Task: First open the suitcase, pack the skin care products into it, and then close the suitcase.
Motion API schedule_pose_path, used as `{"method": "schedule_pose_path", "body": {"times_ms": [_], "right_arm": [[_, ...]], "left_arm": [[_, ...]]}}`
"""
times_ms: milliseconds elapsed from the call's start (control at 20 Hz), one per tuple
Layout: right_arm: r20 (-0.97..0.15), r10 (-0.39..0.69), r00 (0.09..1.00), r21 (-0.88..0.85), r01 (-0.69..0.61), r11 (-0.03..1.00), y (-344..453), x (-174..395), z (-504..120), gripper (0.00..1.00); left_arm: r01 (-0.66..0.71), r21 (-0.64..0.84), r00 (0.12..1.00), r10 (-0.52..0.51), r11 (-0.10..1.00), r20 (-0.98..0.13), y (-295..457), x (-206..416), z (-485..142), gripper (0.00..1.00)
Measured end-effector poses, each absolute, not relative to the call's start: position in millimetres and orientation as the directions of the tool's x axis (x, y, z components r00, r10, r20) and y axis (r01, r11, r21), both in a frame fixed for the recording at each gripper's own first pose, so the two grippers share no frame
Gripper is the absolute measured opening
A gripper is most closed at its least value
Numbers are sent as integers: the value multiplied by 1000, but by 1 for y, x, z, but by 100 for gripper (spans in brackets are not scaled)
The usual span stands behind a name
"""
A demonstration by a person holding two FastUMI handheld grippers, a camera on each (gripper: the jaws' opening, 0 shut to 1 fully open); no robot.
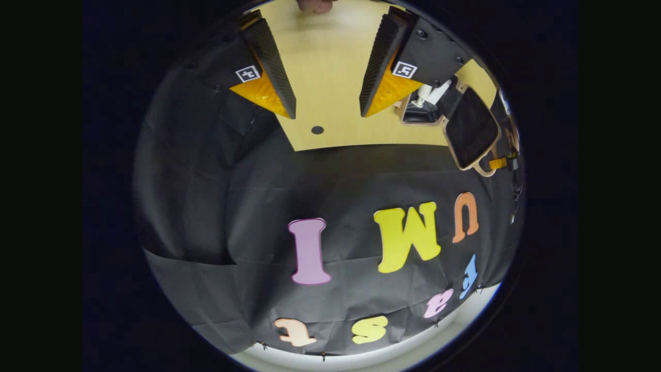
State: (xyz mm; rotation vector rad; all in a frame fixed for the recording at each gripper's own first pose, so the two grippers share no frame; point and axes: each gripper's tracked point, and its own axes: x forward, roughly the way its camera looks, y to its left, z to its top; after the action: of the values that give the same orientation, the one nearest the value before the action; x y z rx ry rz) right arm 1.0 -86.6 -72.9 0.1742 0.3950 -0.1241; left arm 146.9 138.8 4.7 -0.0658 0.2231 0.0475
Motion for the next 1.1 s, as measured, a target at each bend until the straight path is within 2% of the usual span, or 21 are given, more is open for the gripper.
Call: {"method": "schedule_pose_path", "body": {"times_ms": [150, 350, 750, 850, 900, 950, 1000, 1100], "right_arm": [[-399, -130, 908, 156, 207, 966, -110, -9, -75, 74], [-416, -187, 890, 138, 265, 954, -138, -23, -80, 74], [-480, -274, 833, 91, 358, 929, -182, -54, -101, 74], [-501, -287, 816, 89, 379, 921, -190, -61, -109, 75], [-509, -293, 809, 85, 386, 918, -194, -65, -111, 70], [-514, -297, 805, 81, 390, 917, -196, -66, -113, 70], [-517, -301, 801, 77, 393, 916, -197, -68, -114, 75], [-516, -308, 799, 67, 396, 916, -200, -67, -113, 75]], "left_arm": [[4, -7, 986, -5, 1000, -168, 76, 145, 3, 4], [57, 34, 985, -51, 998, -163, 12, 147, -20, 4], [214, 120, 945, -174, 969, -277, -76, 144, -103, 4], [237, 158, 931, -177, 959, -320, -91, 146, -128, 4], [248, 174, 923, -177, 953, -343, -97, 149, -143, 4], [255, 189, 915, -173, 948, -365, -102, 151, -156, 4], [266, 207, 906, -171, 942, -387, -107, 150, -167, 4], [279, 243, 887, -153, 929, -435, -113, 149, -190, 4]]}}
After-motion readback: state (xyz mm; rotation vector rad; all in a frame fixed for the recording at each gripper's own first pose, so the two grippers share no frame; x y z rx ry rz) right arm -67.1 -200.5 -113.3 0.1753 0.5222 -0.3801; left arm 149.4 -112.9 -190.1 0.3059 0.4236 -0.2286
